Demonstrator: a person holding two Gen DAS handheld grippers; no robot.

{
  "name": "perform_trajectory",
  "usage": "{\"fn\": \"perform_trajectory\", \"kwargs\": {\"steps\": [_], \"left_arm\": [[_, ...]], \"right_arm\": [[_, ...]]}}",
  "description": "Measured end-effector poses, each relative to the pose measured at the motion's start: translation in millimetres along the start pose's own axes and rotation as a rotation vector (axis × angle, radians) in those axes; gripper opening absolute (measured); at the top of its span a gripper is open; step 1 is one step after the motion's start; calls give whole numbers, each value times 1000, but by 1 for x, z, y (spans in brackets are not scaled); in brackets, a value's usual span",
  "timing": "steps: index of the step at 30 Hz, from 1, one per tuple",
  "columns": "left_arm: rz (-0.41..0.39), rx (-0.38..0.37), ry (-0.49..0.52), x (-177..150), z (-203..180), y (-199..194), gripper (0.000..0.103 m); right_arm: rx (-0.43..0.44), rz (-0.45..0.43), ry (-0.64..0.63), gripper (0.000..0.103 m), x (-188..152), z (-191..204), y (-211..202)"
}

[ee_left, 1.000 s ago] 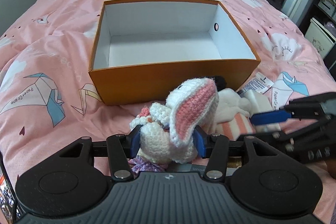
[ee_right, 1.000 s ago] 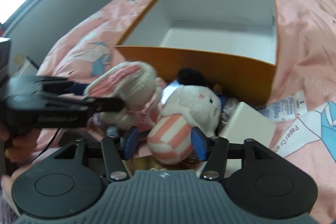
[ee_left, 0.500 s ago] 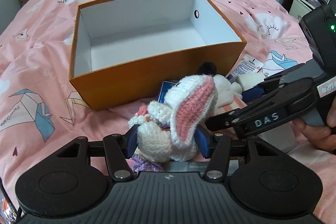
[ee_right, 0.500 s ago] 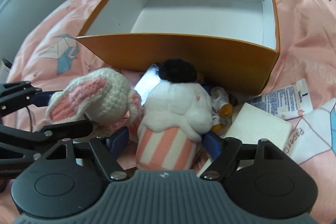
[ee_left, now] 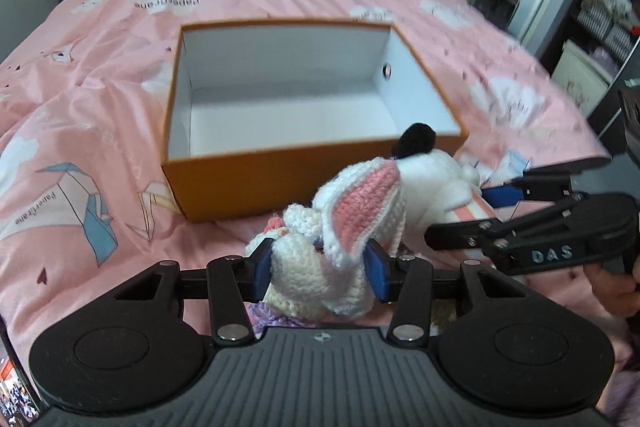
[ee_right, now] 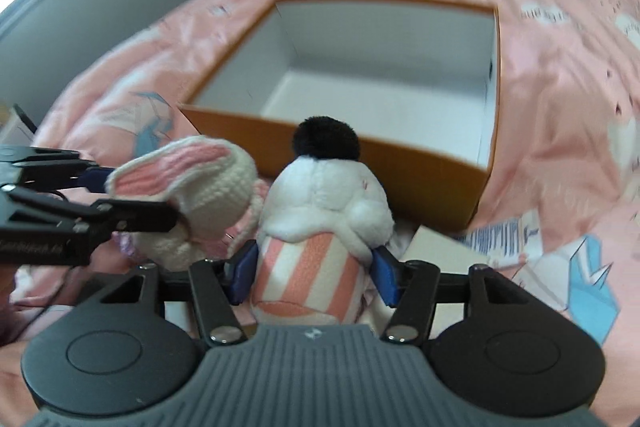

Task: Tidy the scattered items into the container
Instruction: 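Carry the bunny with the left tool while the right tool carries the plush dog into the box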

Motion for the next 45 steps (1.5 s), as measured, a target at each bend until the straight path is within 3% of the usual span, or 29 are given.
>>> {"fn": "perform_trajectory", "kwargs": {"steps": [8,16,21,31,40,45], "left_arm": [[-125,31,-38,45,14,-28,54],[-174,51,-165,96,44,-13,54],[-127,51,-236,113,59,22,54],[70,79,-360,111,81,97,55],[154,116,-383,105,90,116,55],[177,90,-383,107,92,117,56]], "right_arm": [[34,-139,-33,62,45,10,-33],[29,-187,6,62,100,-4,-18],[24,-155,56,62,122,-21,14],[29,41,87,62,128,-35,89],[64,187,68,62,130,-29,132],[91,204,65,62,135,-20,142]]}}
Point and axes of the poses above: each gripper's, at about its wrist camera, not at the fingertips, and y roughly the way its jaws point, z to its left, x to its top, the point moved 8 cm from there along y, roughly the way its jaws point, and after that the axes turned 9 degrees about z, right-handed, at the moved point
